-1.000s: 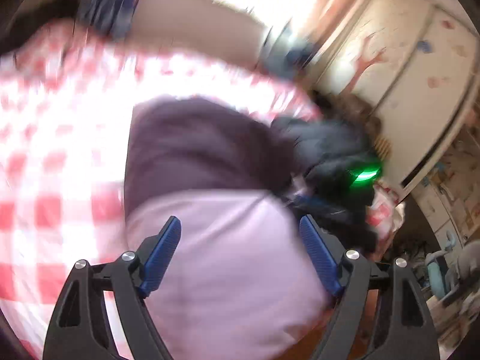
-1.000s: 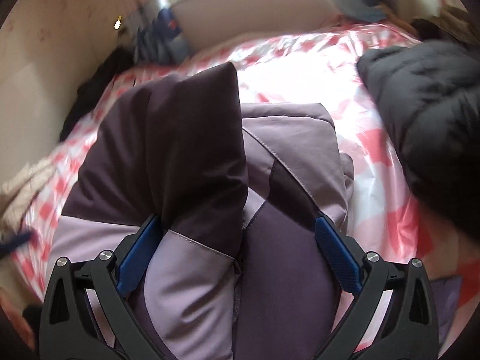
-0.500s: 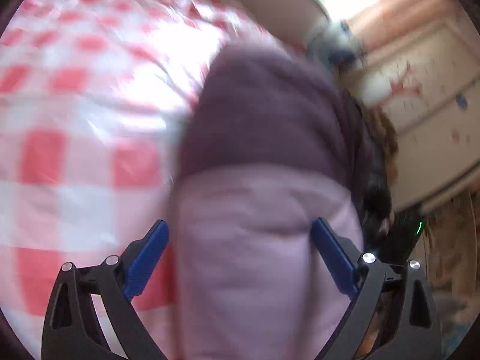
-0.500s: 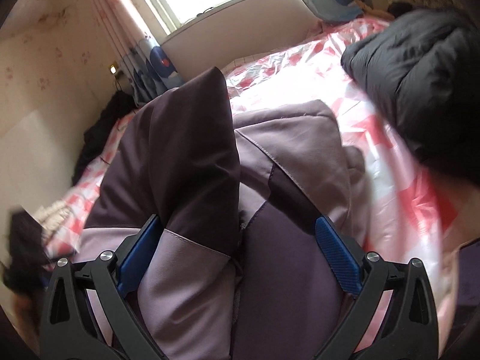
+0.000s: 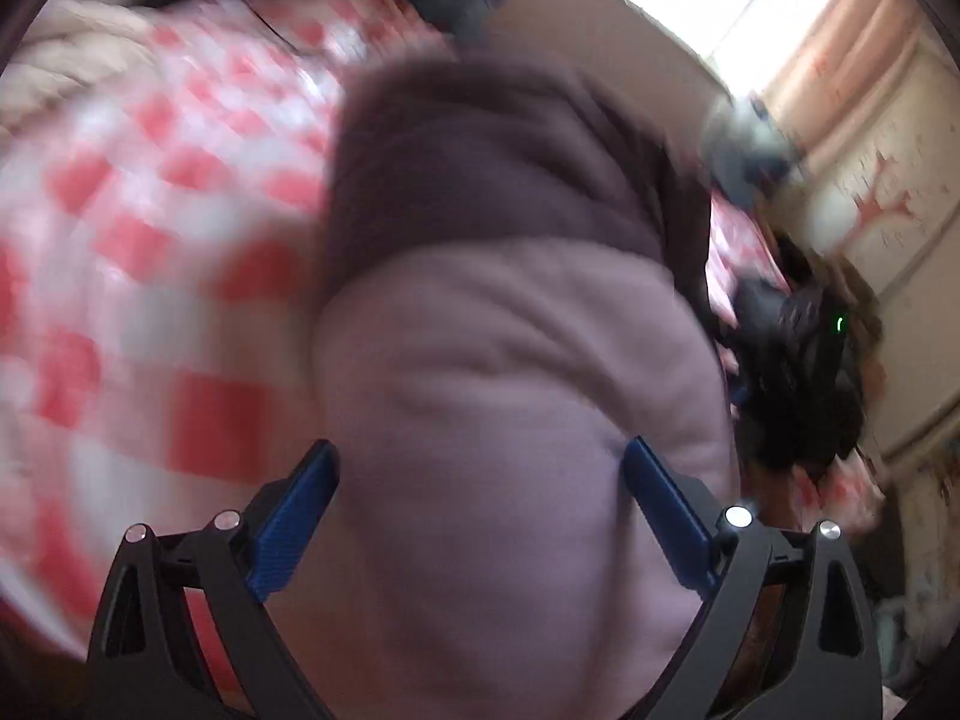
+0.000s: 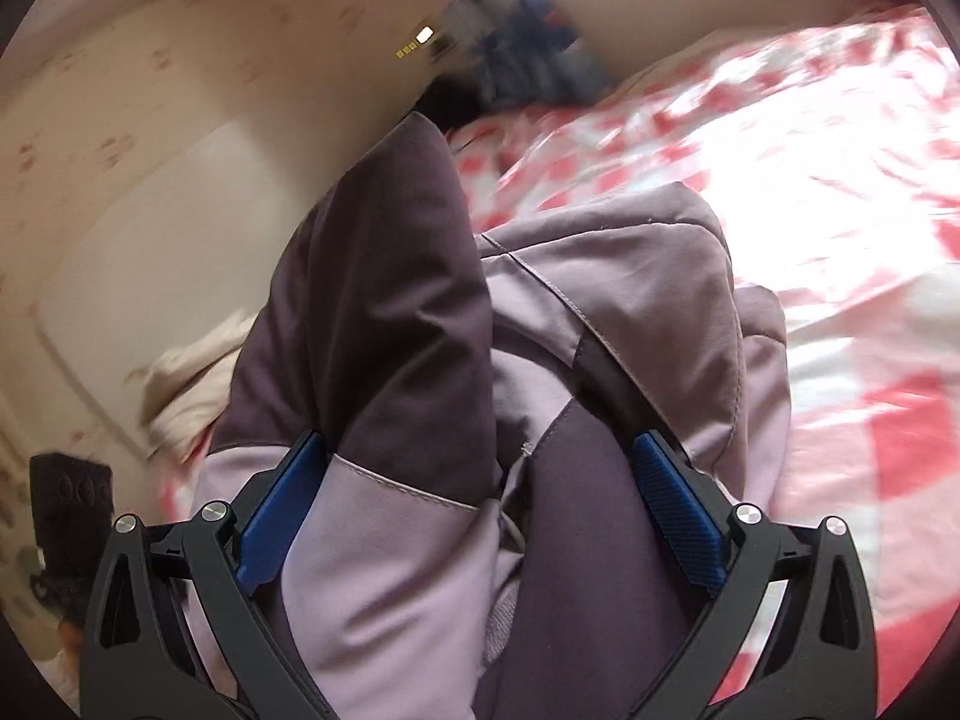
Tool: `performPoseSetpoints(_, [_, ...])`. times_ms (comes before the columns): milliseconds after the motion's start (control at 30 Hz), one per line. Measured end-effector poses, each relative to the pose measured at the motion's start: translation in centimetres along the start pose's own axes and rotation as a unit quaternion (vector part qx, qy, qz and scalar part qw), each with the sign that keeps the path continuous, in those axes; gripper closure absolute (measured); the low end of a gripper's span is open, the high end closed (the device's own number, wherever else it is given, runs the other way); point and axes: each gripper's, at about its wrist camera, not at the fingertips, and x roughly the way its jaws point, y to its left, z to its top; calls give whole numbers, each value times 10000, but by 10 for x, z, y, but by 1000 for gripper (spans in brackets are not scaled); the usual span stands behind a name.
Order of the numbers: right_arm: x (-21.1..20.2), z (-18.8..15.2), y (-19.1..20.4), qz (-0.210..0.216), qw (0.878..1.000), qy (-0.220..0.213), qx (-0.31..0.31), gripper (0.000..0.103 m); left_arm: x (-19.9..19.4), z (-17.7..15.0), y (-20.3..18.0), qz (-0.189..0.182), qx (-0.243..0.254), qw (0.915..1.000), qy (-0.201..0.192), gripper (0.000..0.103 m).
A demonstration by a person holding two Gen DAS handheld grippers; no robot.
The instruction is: Fold large clothes
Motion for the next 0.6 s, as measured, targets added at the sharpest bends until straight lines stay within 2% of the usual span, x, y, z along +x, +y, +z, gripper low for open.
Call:
performPoseSetpoints(67, [-4, 3, 0, -189, 9998, 51, -108, 6, -17, 18, -6, 273, 178, 9975, -631, 11])
performPoseSetpoints(133, [-9, 4, 0, -447, 9988, 178, -90, 6, -8, 36, -18, 204, 310, 9964, -766, 11])
performPoseSetpoints(167, [-11, 6, 3, -569, 9979, 278, -112, 6, 3, 43, -25, 180, 464, 9960, -735, 11])
performPoseSetpoints(233, [-19, 20, 18, -1060, 9926, 516, -276, 6, 41, 49, -40, 218, 910, 9952, -273, 11])
performPoseSetpoints(267, [-26, 25, 26, -1349, 9888, 507, -384, 6, 56, 47, -49, 455, 1130, 9925, -88, 10])
performPoseSetpoints(300, [-36, 35, 39, -1712, 9829, 380, -553, 6, 59, 47, -53, 448, 1193, 9918, -116, 10])
performPoseSetpoints(367, [-49, 59, 54, -1798, 9817, 0, -631, 6, 61, 48, -55, 313, 1212, 9921, -105, 10])
performPoseSetpoints(467, [-29, 88, 62, -1746, 9816, -48, -767, 6, 67, 51, -60, 357, 1443, 9889, -76, 9])
performPoseSetpoints(500, [-8, 97, 55, -1899, 9782, 121, -837, 6, 68, 55, -67, 358, 1513, 9878, -71, 9])
performPoseSetpoints(533, [15, 99, 38, -2235, 9711, 356, -761, 6, 68, 57, -68, 357, 1576, 9868, -76, 8])
performPoseSetpoints(567, [30, 95, 22, -2342, 9691, 522, -566, 6, 73, 62, -71, 358, 1607, 9863, -94, 8])
performPoseSetpoints(600, [48, 83, -11, -2105, 9748, 736, -3, 6, 77, 66, -71, 327, 1617, 9863, -70, 8])
